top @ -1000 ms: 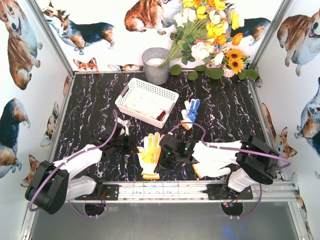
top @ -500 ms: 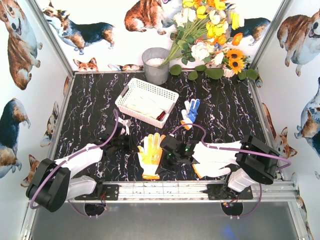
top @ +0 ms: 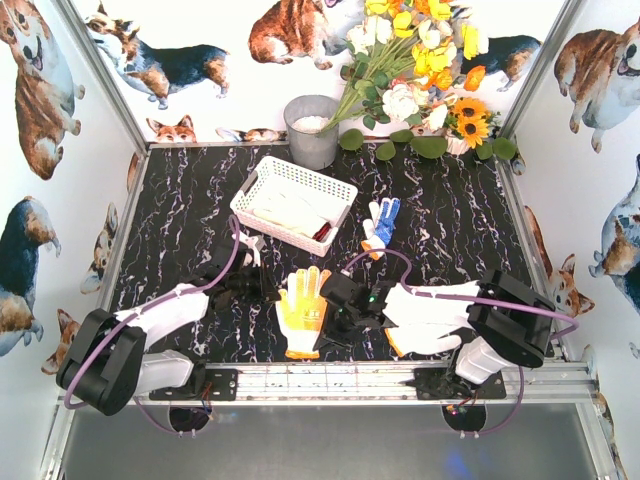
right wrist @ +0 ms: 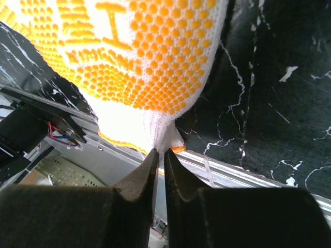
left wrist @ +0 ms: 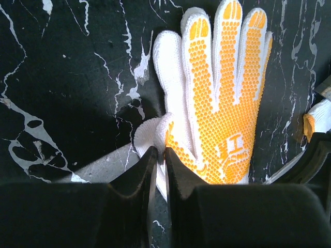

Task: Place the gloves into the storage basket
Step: Pair the glove with the glove.

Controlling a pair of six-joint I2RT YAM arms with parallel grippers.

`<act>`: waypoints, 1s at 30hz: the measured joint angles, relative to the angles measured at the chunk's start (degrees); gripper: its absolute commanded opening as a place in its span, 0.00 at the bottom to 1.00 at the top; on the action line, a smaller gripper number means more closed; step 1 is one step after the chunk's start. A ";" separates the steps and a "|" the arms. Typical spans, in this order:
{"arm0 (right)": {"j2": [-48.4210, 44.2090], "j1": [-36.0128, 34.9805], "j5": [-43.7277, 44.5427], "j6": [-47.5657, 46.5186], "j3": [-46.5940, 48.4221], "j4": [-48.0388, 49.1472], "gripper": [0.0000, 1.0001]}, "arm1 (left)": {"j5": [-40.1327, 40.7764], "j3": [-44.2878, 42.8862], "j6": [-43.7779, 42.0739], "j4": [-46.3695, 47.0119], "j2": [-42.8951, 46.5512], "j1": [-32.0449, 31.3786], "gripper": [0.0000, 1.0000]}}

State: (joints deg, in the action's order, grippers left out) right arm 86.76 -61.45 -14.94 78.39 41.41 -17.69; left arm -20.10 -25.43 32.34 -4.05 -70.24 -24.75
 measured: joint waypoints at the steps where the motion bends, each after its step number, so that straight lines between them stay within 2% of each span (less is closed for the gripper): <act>1: 0.24 0.00 -0.02 0.02 0.00 -0.13 0.09 | 0.07 -0.02 0.00 -0.02 0.00 0.00 0.06; 7: 1.46 0.00 -0.07 0.20 0.02 -0.20 0.11 | 0.87 -0.07 -0.04 -0.13 0.00 0.00 0.07; 10: 1.60 0.00 -0.17 0.20 0.02 -0.20 0.15 | 1.31 -0.07 -0.04 -0.22 0.00 0.00 0.11; 12: 1.60 0.00 -0.20 0.11 0.02 -0.17 0.20 | 1.77 -0.07 -0.04 -0.31 0.02 0.00 0.18; 15: 1.57 0.00 -0.17 -0.17 0.02 -0.24 0.33 | 2.67 -0.07 -0.11 -0.68 0.55 0.00 0.30; 19: 0.50 -0.07 0.22 -0.72 0.02 -0.50 0.49 | 4.11 -0.31 -0.09 -2.36 2.56 0.09 0.53; 21: -1.36 -0.11 0.74 -1.33 0.02 -0.83 0.53 | 5.05 -1.09 0.17 -3.91 4.09 0.09 0.61; 24: -5.60 -0.22 2.03 -2.01 0.02 -1.90 0.54 | 6.32 -2.49 0.17 -6.25 7.43 0.11 0.70; 30: -11.85 -0.31 4.48 -2.23 -1.38 -2.08 0.48 | 4.39 -3.28 1.81 -10.14 13.60 0.11 0.73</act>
State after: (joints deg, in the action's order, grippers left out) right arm 74.91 -61.76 -10.46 76.16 40.03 -19.77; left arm -15.70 -28.71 34.15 -14.20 -56.64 -24.64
